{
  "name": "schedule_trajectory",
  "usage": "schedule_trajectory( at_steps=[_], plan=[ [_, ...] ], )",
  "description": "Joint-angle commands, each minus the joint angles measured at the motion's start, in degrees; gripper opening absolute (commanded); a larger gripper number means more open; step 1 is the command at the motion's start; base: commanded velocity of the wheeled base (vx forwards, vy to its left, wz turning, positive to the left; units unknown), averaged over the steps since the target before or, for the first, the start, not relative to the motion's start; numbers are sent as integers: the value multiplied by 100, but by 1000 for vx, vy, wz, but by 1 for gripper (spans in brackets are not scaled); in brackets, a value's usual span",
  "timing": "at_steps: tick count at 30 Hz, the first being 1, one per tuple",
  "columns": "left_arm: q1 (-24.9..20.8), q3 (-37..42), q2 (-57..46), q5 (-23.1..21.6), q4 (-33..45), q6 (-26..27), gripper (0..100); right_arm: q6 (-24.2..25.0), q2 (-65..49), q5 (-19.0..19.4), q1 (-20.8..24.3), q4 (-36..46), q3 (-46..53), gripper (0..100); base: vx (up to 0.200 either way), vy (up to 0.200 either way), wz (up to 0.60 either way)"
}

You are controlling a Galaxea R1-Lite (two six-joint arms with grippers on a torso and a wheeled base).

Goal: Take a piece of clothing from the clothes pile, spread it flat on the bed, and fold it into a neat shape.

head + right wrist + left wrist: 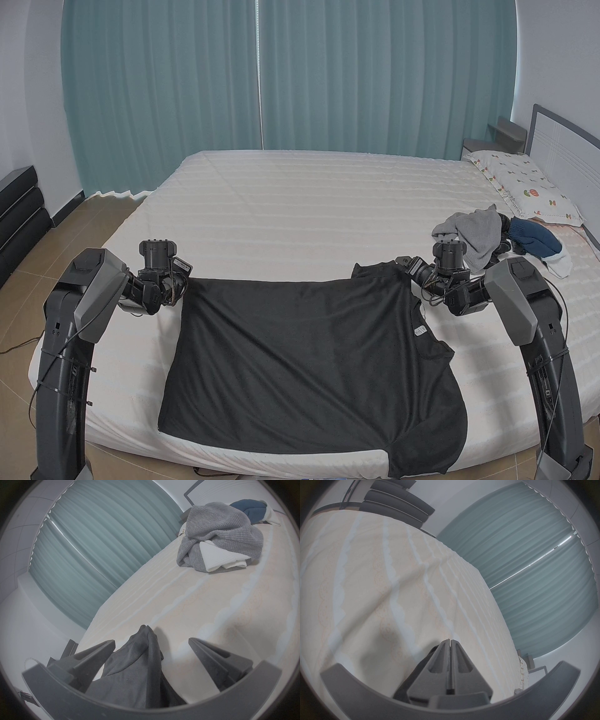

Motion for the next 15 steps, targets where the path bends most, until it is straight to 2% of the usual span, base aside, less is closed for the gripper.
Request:
schedule_trajectory(
  at_steps=[1, 15],
  plan=[
    [-16, 8, -13, -73, 10, 9, 0, 29, -160, 4, -30, -5, 168, 100, 0, 0, 0],
    [-7, -27, -22, -55, 116, 9, 0, 81, -398, 13, -56, -14, 406, 100, 0, 0, 0]
  ],
)
